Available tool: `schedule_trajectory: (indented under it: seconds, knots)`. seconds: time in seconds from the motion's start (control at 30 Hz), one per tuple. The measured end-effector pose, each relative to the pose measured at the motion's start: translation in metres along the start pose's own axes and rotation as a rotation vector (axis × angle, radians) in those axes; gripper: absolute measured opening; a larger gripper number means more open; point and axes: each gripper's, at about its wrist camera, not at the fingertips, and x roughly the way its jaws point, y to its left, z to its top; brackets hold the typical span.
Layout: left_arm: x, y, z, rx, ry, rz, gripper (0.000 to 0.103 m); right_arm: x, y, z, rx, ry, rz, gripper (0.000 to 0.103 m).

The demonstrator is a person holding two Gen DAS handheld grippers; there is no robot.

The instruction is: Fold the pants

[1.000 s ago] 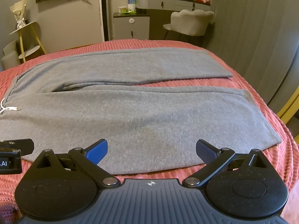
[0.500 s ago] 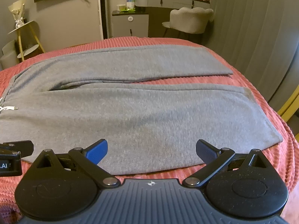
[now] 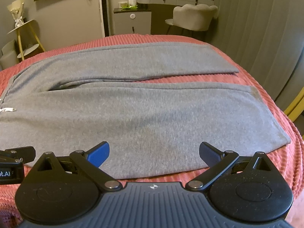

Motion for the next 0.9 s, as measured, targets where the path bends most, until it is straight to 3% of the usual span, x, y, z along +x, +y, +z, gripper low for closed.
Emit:
schedule_trajectory:
  seconds: [0.43, 0.63, 0.7, 0.77, 0.9]
  knots:
    - [0.017, -0.004, 0.001, 0.008, 0.027, 0.003, 0.103, 0.011, -0.004, 0.000, -0.006, -0.001, -0.008, 0.101]
    - [0.019, 0.005, 0.005, -0.037, 0.023, -0.011, 0.103, 0.009, -0.019, 0.000, 0.051, -0.129, 0.009, 0.101]
    - [0.018, 0.012, 0.009, -0.070, 0.006, 0.006, 0.103, 0.013, -0.027, 0.002, 0.077, -0.144, 0.042, 0.101]
    - [0.017, 0.022, 0.015, -0.101, -0.022, 0.040, 0.103, 0.027, -0.031, 0.011, 0.069, -0.085, 0.077, 0.101]
    - [0.021, 0.047, 0.037, -0.204, -0.075, 0.160, 0.103, 0.052, -0.046, 0.043, 0.114, -0.042, 0.112, 0.101]
